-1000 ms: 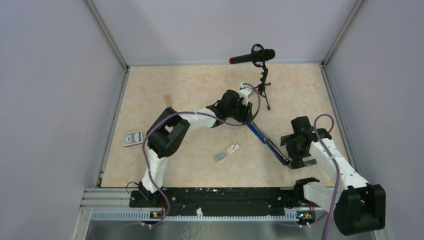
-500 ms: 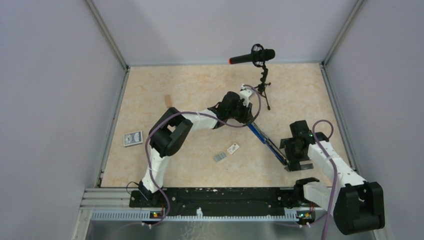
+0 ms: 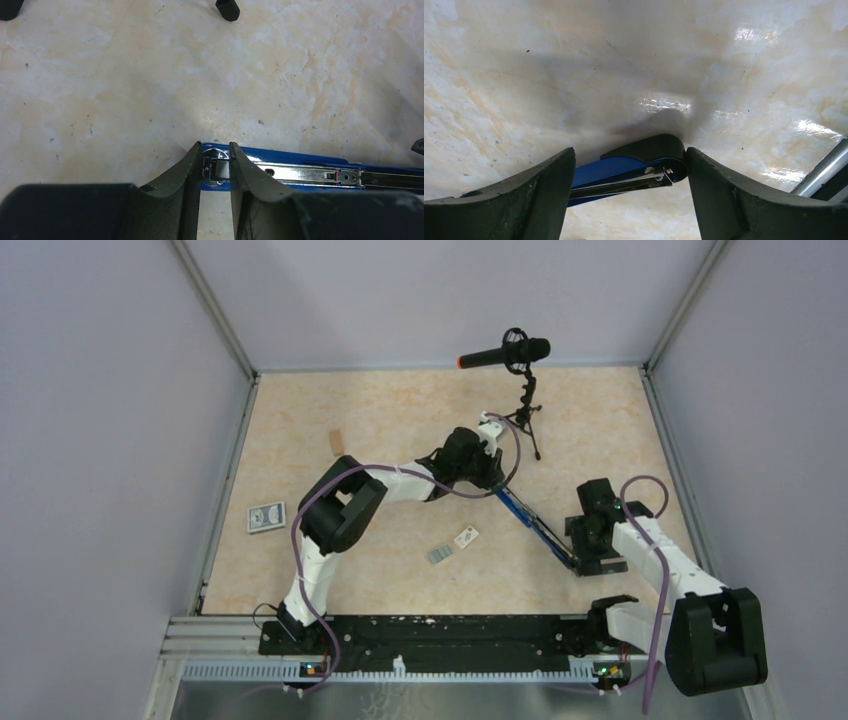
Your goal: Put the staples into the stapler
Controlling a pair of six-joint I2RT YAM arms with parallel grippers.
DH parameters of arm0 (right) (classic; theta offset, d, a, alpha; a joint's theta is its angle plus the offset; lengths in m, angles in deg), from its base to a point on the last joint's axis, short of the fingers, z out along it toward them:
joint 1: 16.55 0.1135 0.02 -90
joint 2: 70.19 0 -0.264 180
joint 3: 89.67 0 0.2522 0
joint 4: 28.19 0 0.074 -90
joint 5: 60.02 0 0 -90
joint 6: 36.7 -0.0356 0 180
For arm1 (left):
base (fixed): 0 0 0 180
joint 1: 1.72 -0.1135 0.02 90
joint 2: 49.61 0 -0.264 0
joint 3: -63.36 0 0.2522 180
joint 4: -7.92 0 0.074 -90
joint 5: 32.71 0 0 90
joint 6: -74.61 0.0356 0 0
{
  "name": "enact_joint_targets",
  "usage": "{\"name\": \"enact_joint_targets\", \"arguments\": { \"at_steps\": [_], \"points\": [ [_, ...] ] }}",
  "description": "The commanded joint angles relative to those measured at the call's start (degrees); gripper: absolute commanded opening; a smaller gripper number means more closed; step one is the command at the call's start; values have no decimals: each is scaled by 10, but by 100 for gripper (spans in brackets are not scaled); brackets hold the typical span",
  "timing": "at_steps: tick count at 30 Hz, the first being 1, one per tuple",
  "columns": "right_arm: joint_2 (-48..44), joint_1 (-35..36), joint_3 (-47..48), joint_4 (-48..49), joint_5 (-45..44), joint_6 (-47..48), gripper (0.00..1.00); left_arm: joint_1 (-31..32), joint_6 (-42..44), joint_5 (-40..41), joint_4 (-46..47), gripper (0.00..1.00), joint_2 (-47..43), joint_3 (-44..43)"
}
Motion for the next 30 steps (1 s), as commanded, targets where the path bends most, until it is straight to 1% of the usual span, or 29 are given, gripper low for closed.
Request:
{"name": "enact_joint_targets", "arguments": {
  "at_steps": [1,9,15,17,18,25,30],
  "points": [
    [-18,-4,-6,31,-8,-19,77,1,-2,11,-43,31,9,21],
    [-61,-3,-16,27,9,-31,68,1,-11,3,-46,31,11,28],
    [-97,-3,-29,44,-6,-39,52,1,-28,-3,-34,31,4,46],
    [-109,-3,-38,61,-6,-33,43,2,-30,0,-28,31,2,54],
    [-117,-3,-40,67,-4,-28,41,3,-30,2,-28,31,3,57],
    [-176,-4,-33,89,-9,21,41,2,-36,-3,-24,31,6,60],
    [-254,-3,-64,131,12,40,41,3,-38,-1,-16,31,9,67]
  ]
}}
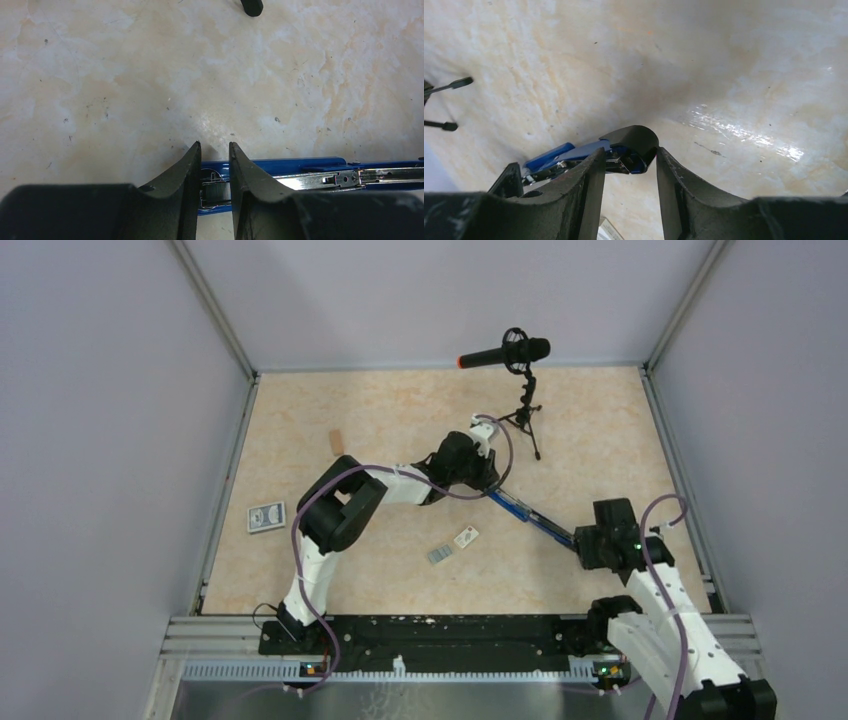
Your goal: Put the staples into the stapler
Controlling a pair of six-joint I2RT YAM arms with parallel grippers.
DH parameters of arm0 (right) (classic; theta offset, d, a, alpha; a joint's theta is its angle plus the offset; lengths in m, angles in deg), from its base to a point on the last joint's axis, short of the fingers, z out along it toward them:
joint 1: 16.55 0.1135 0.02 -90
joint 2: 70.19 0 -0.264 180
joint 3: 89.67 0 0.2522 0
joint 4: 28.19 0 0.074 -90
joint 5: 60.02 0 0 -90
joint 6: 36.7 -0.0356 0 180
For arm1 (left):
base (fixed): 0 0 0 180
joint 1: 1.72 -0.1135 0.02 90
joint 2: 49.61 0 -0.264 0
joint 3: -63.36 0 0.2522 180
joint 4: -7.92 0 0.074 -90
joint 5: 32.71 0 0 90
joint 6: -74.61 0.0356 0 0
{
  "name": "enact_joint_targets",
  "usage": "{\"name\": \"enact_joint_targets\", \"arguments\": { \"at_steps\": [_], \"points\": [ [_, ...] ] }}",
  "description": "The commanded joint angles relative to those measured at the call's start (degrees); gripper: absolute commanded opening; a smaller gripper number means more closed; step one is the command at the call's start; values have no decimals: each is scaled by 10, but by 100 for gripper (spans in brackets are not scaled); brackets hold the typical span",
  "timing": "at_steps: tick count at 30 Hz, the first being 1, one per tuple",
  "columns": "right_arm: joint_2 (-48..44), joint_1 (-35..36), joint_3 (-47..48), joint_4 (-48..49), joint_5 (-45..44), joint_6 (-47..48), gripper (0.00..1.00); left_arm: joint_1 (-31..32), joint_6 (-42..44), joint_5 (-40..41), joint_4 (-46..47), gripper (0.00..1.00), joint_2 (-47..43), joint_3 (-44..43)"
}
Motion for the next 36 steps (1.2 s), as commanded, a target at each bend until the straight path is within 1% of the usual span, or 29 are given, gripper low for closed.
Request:
{"name": "enact_joint_targets", "arguments": {
  "at_steps": [1,5,9,11,14,16,18,20,22,23,25,27,29,32,36],
  "points": [
    [-69,0,-14,115,38,12,41,8,-7,-16,-60,31,10,30],
    [-128,0,-34,129,34,12,40,8,-12,-21,-52,31,11,34],
    [-171,0,-48,165,39,30,40,9,-15,-22,-51,31,11,34],
    [-180,1,-55,182,46,38,40,10,-23,-23,-48,32,7,42],
    [-170,0,-62,185,54,36,41,11,-38,-24,-15,32,-2,71],
    [-153,0,-60,171,55,31,47,12,-40,-26,-10,32,-1,77],
    [-126,0,-47,126,49,3,53,12,-39,-25,-21,32,1,71],
    [-104,0,-32,117,34,18,56,12,-38,-24,-22,32,1,71],
    [-97,0,-9,114,-17,53,58,12,-35,-20,-21,32,-2,71],
    [-98,0,0,104,-55,65,60,12,-33,-20,-24,32,-2,69],
    [-112,0,15,87,-122,89,75,12,-29,-20,-32,32,-4,63],
    [-142,-1,24,98,-164,133,84,12,-28,-19,-33,32,-8,65],
    [-164,-1,24,140,-169,199,90,13,-28,-16,-29,32,-10,71],
    [-170,-1,12,181,-144,265,93,12,-29,-16,-26,32,-8,73],
    [-143,0,-9,203,-97,290,94,12,-32,-20,-24,33,-3,74]
  ]
}}
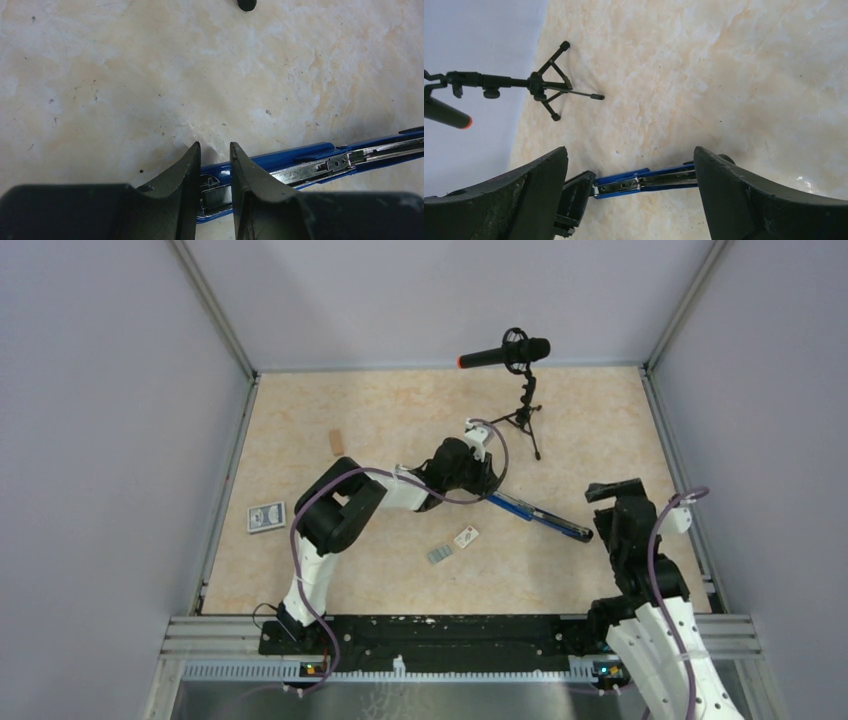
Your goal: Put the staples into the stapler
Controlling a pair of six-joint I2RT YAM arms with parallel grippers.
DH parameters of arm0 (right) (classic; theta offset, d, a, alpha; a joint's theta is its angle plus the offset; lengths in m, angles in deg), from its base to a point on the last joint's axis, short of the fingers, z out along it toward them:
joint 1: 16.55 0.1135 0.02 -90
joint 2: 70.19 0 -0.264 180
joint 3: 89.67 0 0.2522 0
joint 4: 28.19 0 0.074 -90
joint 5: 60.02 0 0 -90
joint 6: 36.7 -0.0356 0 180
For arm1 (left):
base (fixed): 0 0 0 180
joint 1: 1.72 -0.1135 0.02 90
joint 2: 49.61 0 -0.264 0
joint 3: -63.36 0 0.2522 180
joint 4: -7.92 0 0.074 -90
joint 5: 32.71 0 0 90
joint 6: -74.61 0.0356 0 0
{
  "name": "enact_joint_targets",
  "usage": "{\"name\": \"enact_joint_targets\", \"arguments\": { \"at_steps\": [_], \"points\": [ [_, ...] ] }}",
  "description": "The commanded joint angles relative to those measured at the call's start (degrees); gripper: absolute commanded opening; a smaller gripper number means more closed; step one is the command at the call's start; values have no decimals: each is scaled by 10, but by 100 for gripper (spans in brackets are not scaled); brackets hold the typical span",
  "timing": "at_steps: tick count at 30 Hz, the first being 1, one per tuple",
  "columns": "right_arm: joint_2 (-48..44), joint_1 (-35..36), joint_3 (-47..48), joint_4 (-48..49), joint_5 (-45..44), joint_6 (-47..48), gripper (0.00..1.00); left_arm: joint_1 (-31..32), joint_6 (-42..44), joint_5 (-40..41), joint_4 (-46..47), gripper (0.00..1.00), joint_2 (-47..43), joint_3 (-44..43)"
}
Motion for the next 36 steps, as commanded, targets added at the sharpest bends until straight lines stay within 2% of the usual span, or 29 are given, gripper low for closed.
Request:
{"name": "enact_joint_targets", "arguments": {
  "at_steps": [1,6,17,23,32,36],
  "points": [
    [33,-1,-10,43,27,73,95,11,7,-17,-78,33,8,28],
    [87,-7,-16,25,21,46,99,11,13,-14,-78,33,7,28],
    [117,-137,-101,112,199,73,98,11,9,-25,-75,33,13,26],
    [39,-140,-163,255,303,105,88,11,7,-24,-75,33,13,25],
    [8,-140,-200,322,358,120,77,11,9,-24,-77,33,18,24],
    [6,-140,-227,383,380,113,65,11,8,-23,-76,33,19,25]
  ]
}}
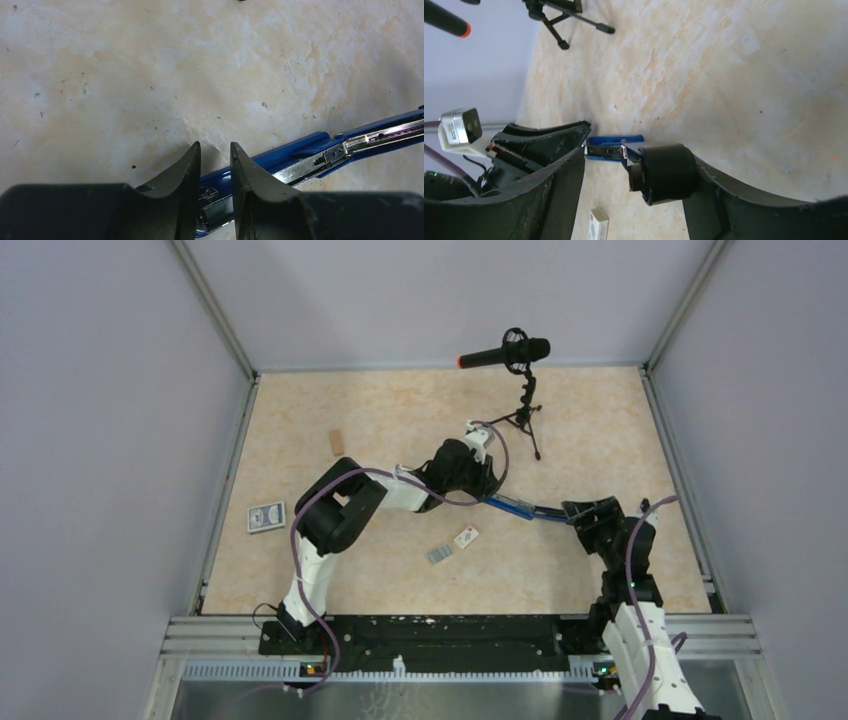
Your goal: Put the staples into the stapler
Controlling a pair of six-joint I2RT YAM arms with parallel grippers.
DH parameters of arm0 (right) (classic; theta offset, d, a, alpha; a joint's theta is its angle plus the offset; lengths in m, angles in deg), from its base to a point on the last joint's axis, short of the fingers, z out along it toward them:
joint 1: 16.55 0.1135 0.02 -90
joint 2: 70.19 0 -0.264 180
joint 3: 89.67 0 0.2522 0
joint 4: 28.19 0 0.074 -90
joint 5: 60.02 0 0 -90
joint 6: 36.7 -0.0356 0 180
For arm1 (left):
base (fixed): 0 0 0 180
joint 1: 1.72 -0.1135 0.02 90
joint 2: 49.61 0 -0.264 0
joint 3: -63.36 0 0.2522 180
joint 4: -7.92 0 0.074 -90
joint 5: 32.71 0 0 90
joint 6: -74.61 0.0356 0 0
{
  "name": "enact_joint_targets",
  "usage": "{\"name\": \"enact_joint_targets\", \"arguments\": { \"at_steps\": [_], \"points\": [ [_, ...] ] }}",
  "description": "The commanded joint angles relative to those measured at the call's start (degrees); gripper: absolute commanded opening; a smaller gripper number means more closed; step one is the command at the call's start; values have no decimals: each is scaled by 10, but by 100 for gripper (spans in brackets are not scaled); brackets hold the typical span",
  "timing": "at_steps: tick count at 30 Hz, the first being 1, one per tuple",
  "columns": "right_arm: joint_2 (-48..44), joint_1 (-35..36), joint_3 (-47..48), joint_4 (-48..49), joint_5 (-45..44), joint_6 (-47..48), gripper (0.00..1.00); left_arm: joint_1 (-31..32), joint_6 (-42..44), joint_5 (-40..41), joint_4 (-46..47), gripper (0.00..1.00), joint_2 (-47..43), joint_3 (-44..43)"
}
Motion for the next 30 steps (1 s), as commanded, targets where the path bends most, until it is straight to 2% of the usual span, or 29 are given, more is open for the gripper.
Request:
{"name": "enact_joint_targets", "arguments": {
  "at_steps": [1,2,8,11,14,21,30],
  "points": [
    [-8,-1,-21,104,51,5,61,10,9,-11,-72,33,19,22],
    [-10,-1,-20,113,55,9,57,10,9,-11,-72,33,19,21],
    [-5,-1,12,91,41,59,46,10,10,-13,-74,33,17,17],
    [4,-1,28,81,38,80,33,10,2,-20,-69,33,18,15],
    [14,-1,58,46,16,109,26,10,-7,-39,-67,33,22,2],
    [14,0,129,-16,-32,169,18,11,-12,-82,-86,35,5,-46],
    [35,0,173,-83,-69,242,15,11,-11,-123,-110,45,-16,-93]
  ]
}}
